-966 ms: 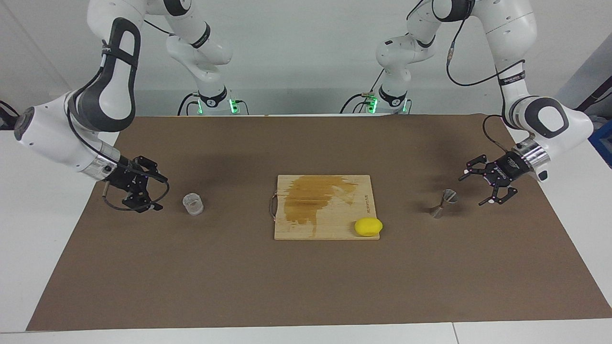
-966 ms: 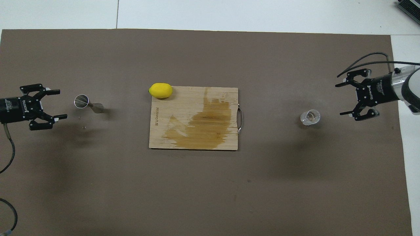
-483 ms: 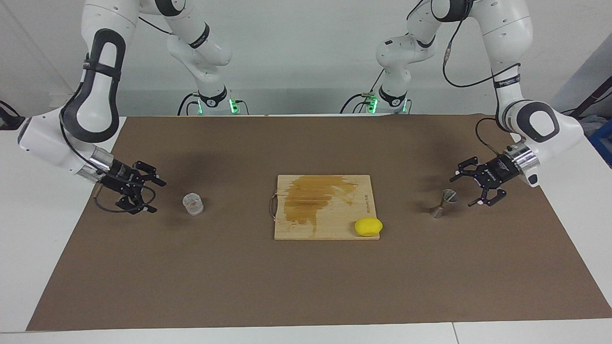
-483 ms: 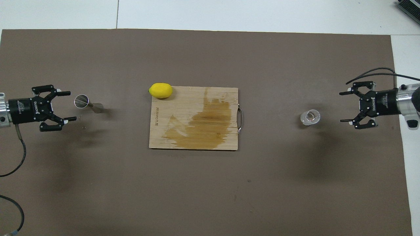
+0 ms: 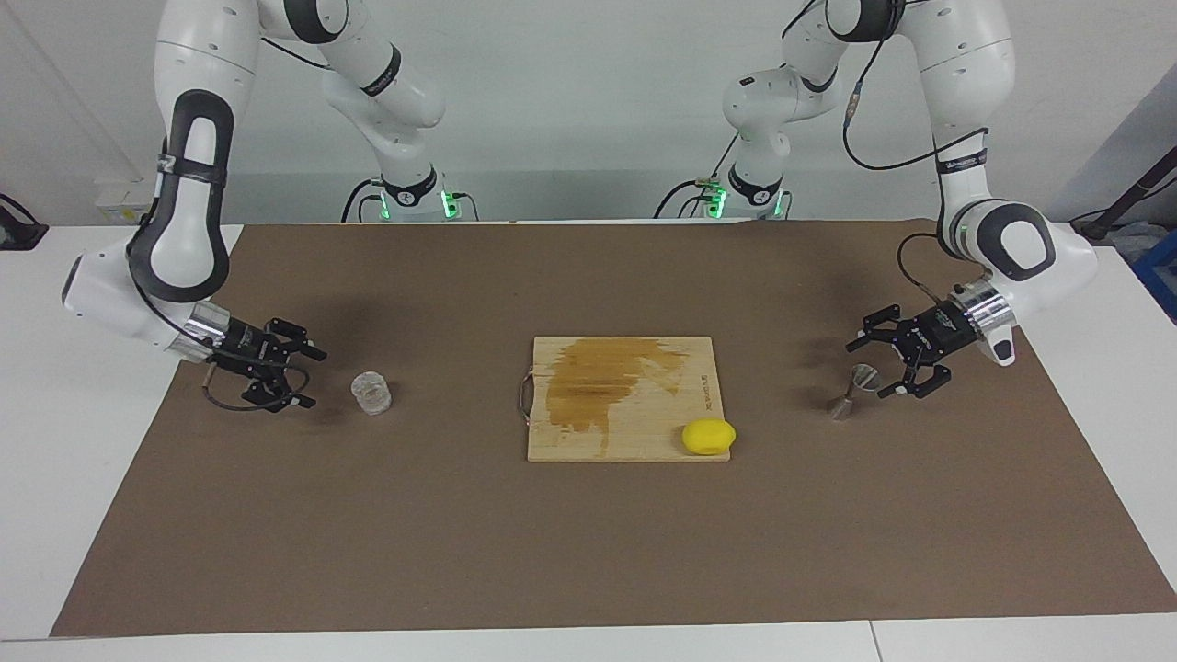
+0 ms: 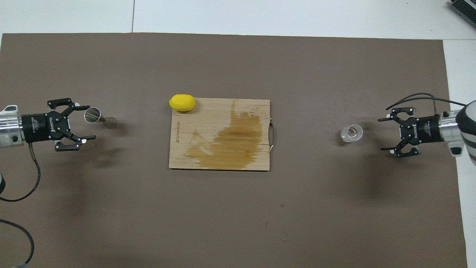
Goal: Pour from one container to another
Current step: 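Reach the cup with the left gripper while the right gripper reaches the glass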
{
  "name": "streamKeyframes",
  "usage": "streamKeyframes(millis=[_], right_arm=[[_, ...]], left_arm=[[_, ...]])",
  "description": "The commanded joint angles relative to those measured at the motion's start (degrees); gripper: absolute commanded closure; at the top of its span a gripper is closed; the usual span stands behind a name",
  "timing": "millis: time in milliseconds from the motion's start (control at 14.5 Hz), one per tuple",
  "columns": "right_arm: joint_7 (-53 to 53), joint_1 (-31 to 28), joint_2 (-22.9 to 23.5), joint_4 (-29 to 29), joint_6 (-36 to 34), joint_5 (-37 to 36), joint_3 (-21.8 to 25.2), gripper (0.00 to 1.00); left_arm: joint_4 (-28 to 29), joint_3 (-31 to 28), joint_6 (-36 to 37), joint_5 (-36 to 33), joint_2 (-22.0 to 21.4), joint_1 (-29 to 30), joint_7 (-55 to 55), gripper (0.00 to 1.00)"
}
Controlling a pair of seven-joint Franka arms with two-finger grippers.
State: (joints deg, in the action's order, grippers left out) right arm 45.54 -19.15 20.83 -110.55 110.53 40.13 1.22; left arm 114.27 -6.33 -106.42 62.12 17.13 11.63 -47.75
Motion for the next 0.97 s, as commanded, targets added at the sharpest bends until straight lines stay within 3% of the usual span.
streamKeyframes(millis=[0, 138, 483, 552, 690, 897], right_arm=[[-1.33, -0.54, 2.19, 2.18, -1.02, 2.93, -0.7, 0.0], [-1.42, -0.37, 2.2, 0.96, -1.02, 4.42, -0.7, 0.04], [-6.25, 0.43, 1.67, -0.81, -0.76, 3.56, -0.61, 0.0], [-6.26, 0.43, 1.67, -0.81, -0.84, 3.55, -0.61, 0.0], [-5.03, 0.25, 1.76, -0.54, -0.41, 4.25, -0.61, 0.0], [-5.02, 0.33, 1.76, -0.72, 0.12, 4.17, -0.61, 0.0]], left_arm=[[2.79, -0.26, -1.51, 2.56, -1.4, -1.95, 3.44, 0.0], [2.8, -0.26, -1.6, 3.09, -1.4, -2.31, 3.98, 0.0], [2.88, -0.44, -2.74, 3.09, -1.49, -2.31, 4.86, 0.01], [2.88, -0.44, -3.0, 3.09, -1.49, -2.31, 4.77, 0.05], [2.88, -0.44, -3.27, 3.09, -1.49, -2.22, 4.77, 0.26], [2.88, -0.44, -3.27, 3.18, -1.49, -2.22, 4.86, 0.33]])
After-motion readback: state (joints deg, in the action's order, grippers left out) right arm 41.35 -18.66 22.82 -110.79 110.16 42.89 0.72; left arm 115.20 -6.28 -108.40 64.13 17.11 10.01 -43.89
